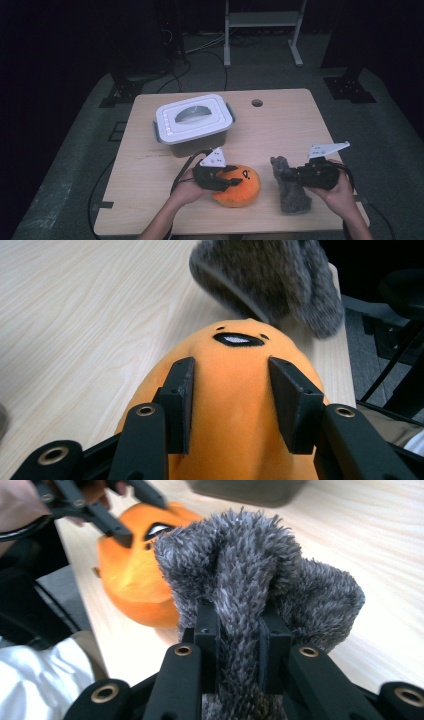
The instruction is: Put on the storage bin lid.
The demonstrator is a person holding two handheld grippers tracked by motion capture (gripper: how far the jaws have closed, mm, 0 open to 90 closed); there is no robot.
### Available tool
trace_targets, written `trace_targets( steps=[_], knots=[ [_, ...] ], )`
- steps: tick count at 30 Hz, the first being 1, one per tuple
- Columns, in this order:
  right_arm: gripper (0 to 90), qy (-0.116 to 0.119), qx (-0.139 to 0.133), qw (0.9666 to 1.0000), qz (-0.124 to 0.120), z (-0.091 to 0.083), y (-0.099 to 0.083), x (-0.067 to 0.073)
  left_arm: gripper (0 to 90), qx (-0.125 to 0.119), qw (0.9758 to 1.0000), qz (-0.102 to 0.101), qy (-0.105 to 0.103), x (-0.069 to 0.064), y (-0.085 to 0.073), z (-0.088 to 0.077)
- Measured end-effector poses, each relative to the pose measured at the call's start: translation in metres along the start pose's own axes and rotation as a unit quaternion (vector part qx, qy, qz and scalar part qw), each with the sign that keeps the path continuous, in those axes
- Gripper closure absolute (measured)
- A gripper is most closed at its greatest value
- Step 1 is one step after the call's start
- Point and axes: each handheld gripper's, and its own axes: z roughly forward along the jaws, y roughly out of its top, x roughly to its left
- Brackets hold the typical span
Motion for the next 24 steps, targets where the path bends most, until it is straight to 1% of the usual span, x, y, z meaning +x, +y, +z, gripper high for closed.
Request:
trace_targets(
  steps=[1,2,4,7,9,10,11,12,13,16,18,22,24],
  knots=[
    [74.7,-0.009,0.000,1.0000,0.001,-0.005,0.000,-0.002,55.6,-0.003,1.0000,0.000,0.003,-0.001,0.001,0.001],
    [74.6,-0.023,0.001,0.9997,0.001,-0.011,-0.001,-0.004,55.6,-0.002,1.0000,-0.001,0.002,-0.001,0.001,0.001],
    [74.6,-0.043,0.004,0.9991,0.003,-0.019,-0.002,-0.006,55.5,-0.005,1.0000,-0.002,0.004,-0.003,0.002,0.003],
    [74.7,-0.082,0.015,0.9965,0.006,-0.031,-0.004,-0.011,55.0,-0.008,1.0000,0.000,0.003,-0.006,0.004,0.006],
    [74.6,-0.086,0.012,0.9962,0.010,-0.034,-0.005,-0.013,54.4,-0.007,1.0000,0.004,0.001,-0.008,0.005,0.007],
    [74.6,-0.090,0.015,0.9958,0.010,-0.034,-0.006,-0.014,54.1,-0.006,1.0000,0.005,0.001,-0.008,0.005,0.007],
    [74.6,-0.096,0.018,0.9952,0.009,-0.032,-0.007,-0.015,53.9,-0.007,1.0000,0.005,-0.001,-0.008,0.005,0.008],
    [74.5,-0.104,0.030,0.9941,0.011,-0.029,-0.008,-0.016,53.3,-0.007,1.0000,0.005,-0.002,-0.008,0.005,0.008],
    [74.4,-0.107,0.039,0.9935,0.013,-0.024,-0.009,-0.018,53.0,-0.007,1.0000,0.004,-0.002,-0.008,0.005,0.008],
    [74.1,-0.098,0.059,0.9931,0.022,-0.007,-0.015,-0.025,51.7,-0.007,1.0000,0.004,-0.005,-0.008,0.005,0.007],
    [73.7,-0.097,0.069,0.9925,0.025,0.003,-0.018,-0.028,50.9,-0.008,0.9999,0.001,-0.007,-0.007,0.005,0.006],
    [72.8,-0.093,0.075,0.9924,0.032,0.012,-0.021,-0.032,50.6,-0.011,0.9998,-0.001,-0.014,-0.006,0.004,0.004],
    [72.3,-0.086,0.070,0.9929,0.043,0.014,-0.023,-0.034,50.4,-0.011,0.9998,-0.004,-0.016,-0.005,0.004,0.003]
  ],
)
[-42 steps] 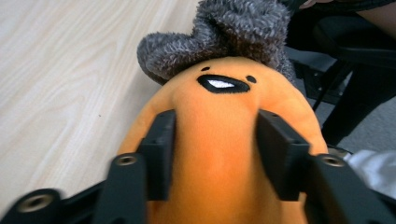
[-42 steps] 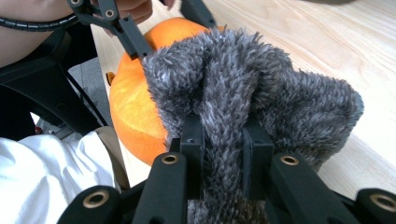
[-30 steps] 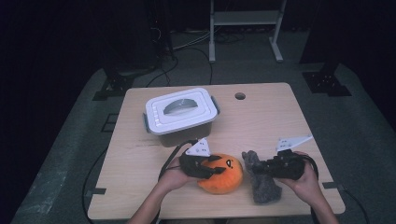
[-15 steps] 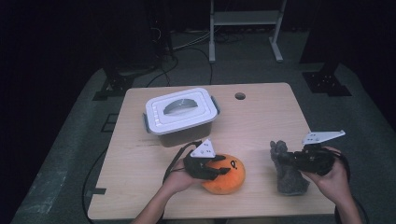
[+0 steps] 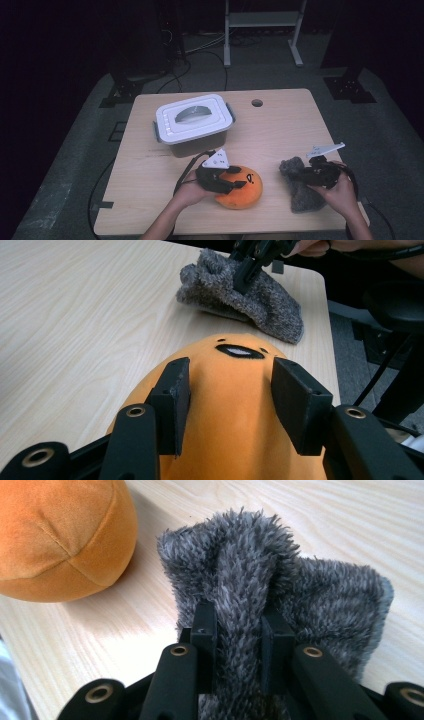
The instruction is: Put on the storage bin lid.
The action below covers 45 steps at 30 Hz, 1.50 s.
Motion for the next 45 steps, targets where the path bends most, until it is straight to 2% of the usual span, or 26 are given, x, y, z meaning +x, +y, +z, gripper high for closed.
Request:
trace_targets(
  steps=[3,7,11,16,30,45],
  knots=[
    [69.6,0.007,-0.005,0.9999,0.008,0.001,-0.003,-0.003,50.5,-0.006,1.0000,-0.003,-0.004,0.001,0.000,-0.002],
    [61.7,0.018,-0.027,0.9993,0.019,0.000,-0.005,-0.005,50.8,-0.009,0.9999,0.000,-0.004,0.001,0.001,-0.005],
    [55.8,0.027,-0.048,0.9983,0.020,-0.004,-0.005,-0.004,49.8,-0.015,0.9999,0.002,0.000,0.003,0.002,-0.009],
    [51.4,0.051,-0.072,0.9960,0.017,-0.005,-0.003,-0.001,47.0,-0.020,0.9998,0.000,0.004,0.006,0.002,-0.015],
    [44.9,0.074,-0.084,0.9937,0.002,0.004,0.000,0.011,40.6,-0.046,0.9985,-0.008,0.027,0.016,0.002,-0.039],
    [40.3,0.067,-0.091,0.9936,-0.011,0.010,-0.001,0.018,29.1,-0.066,0.9965,-0.017,0.048,0.024,0.000,-0.056]
  ],
)
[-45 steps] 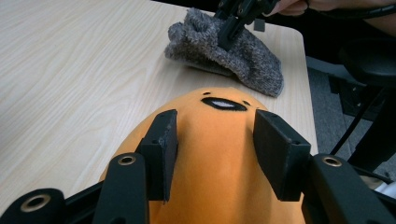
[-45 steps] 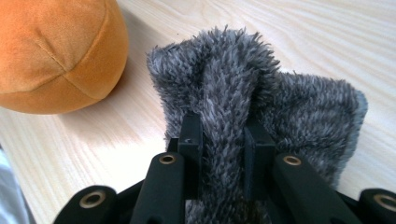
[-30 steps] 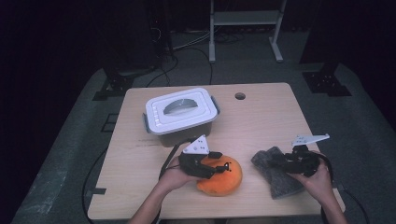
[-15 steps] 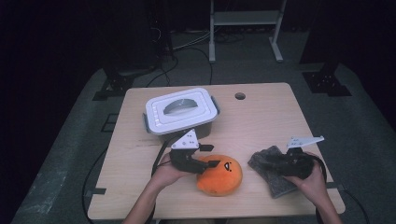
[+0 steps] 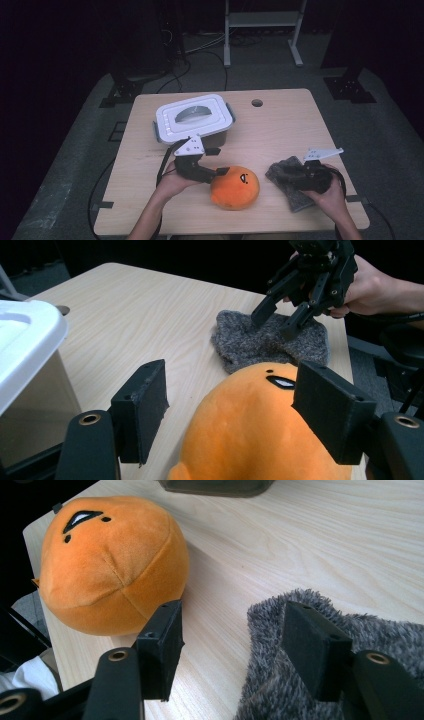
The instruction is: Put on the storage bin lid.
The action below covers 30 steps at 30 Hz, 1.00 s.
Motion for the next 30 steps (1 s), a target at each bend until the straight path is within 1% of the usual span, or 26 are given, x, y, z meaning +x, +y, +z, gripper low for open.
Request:
trace_targets(
  steps=[7,15,20,24,30],
  knots=[
    [39.6,0.001,0.002,1.0000,-0.001,0.002,0.000,0.001,26.4,-0.007,1.0000,0.002,0.006,0.005,0.000,-0.007],
    [38.7,0.003,0.000,1.0000,-0.001,0.002,-0.001,0.000,20.4,-0.009,0.9998,-0.003,0.015,0.010,-0.001,-0.013],
    [38.0,0.002,0.000,1.0000,-0.001,0.002,-0.001,0.000,18.3,-0.013,0.9998,-0.005,0.015,0.013,-0.002,-0.015],
    [37.7,0.003,0.000,1.0000,0.000,0.003,-0.001,0.000,16.5,-0.013,0.9998,-0.005,0.017,0.014,-0.002,-0.017],
    [37.5,0.003,-0.003,1.0000,0.002,0.001,-0.003,0.000,12.7,-0.005,0.9998,-0.006,0.020,0.015,-0.003,-0.015]
  ],
)
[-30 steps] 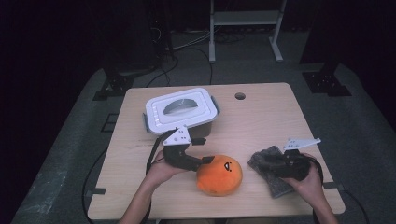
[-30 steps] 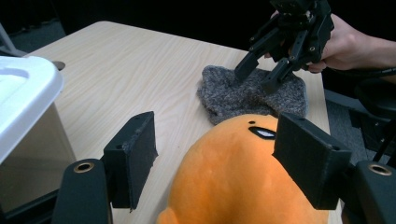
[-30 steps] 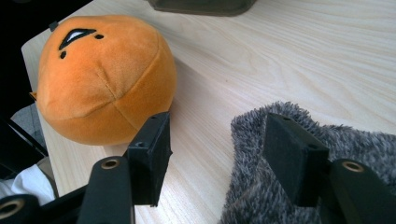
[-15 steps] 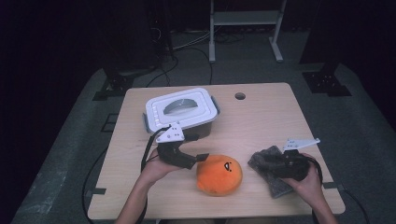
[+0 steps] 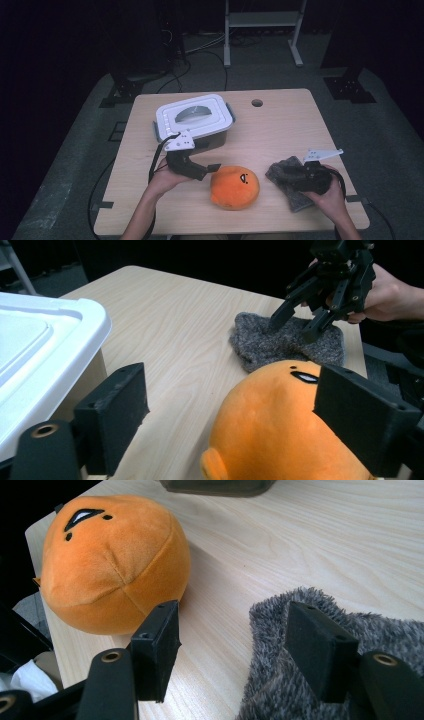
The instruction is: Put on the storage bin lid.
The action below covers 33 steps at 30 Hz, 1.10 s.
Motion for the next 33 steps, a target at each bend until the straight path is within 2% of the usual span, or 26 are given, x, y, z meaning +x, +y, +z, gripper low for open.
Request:
trace_targets(
  steps=[8,22,33],
  knots=[
    [36.9,0.003,-0.003,1.0000,0.003,-0.002,0.000,-0.001,9.5,-0.002,1.0000,0.000,0.001,0.003,0.002,-0.006],
    [36.7,0.007,-0.006,1.0000,0.000,-0.004,0.001,0.000,6.3,0.005,0.9998,-0.003,0.017,0.018,0.004,-0.015],
    [36.6,0.010,-0.001,0.9999,-0.005,-0.001,0.003,0.001,3.2,-0.002,0.9996,-0.001,0.030,0.030,0.011,-0.023]
  ],
)
